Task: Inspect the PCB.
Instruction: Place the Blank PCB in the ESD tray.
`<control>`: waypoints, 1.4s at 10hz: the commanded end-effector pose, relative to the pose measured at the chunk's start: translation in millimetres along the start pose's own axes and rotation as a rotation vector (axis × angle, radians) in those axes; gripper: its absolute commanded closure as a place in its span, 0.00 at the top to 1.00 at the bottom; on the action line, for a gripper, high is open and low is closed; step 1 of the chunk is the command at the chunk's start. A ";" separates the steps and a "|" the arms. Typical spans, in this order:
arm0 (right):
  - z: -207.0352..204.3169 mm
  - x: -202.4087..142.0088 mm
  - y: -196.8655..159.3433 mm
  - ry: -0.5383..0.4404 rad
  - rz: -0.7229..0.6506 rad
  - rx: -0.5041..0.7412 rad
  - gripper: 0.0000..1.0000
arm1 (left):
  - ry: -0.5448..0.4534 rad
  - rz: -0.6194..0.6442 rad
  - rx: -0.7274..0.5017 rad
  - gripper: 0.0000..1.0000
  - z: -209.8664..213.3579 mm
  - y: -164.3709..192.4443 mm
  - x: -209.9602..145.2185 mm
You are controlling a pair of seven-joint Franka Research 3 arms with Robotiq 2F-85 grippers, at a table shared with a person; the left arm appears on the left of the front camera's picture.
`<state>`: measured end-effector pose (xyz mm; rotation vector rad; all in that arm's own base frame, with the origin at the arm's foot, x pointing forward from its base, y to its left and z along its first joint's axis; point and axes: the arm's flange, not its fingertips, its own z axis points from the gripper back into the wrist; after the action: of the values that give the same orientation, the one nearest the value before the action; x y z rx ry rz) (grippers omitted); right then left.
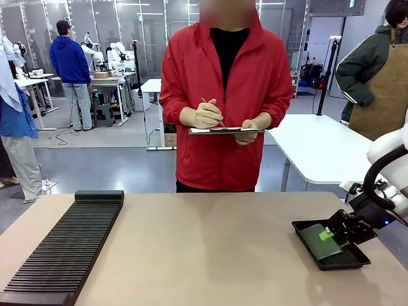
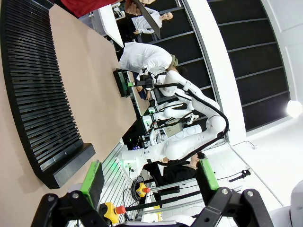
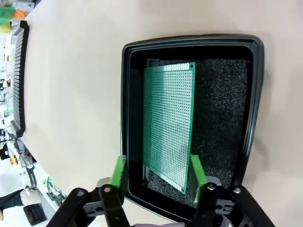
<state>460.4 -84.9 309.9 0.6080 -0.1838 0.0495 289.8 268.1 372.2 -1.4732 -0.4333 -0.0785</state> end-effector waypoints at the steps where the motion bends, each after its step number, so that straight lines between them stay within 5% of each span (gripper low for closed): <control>1: 9.2 -10.6 12.2 -0.037 -0.012 -0.052 1.00 | 0.017 -0.006 0.014 1.00 1.9 -3.0 -0.6; 5: 41.2 -18.3 30.7 -0.046 0.006 -0.081 1.00 | 0.017 -0.006 0.014 1.00 1.9 -3.0 -0.6; 14: 29.8 -10.3 15.2 -0.080 0.027 -0.062 1.00 | 0.017 -0.006 0.014 1.00 1.9 -3.0 -0.6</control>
<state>439.8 -90.0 342.1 0.5432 -0.2563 0.0407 289.8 268.1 372.2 -1.4732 -0.4333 -0.0786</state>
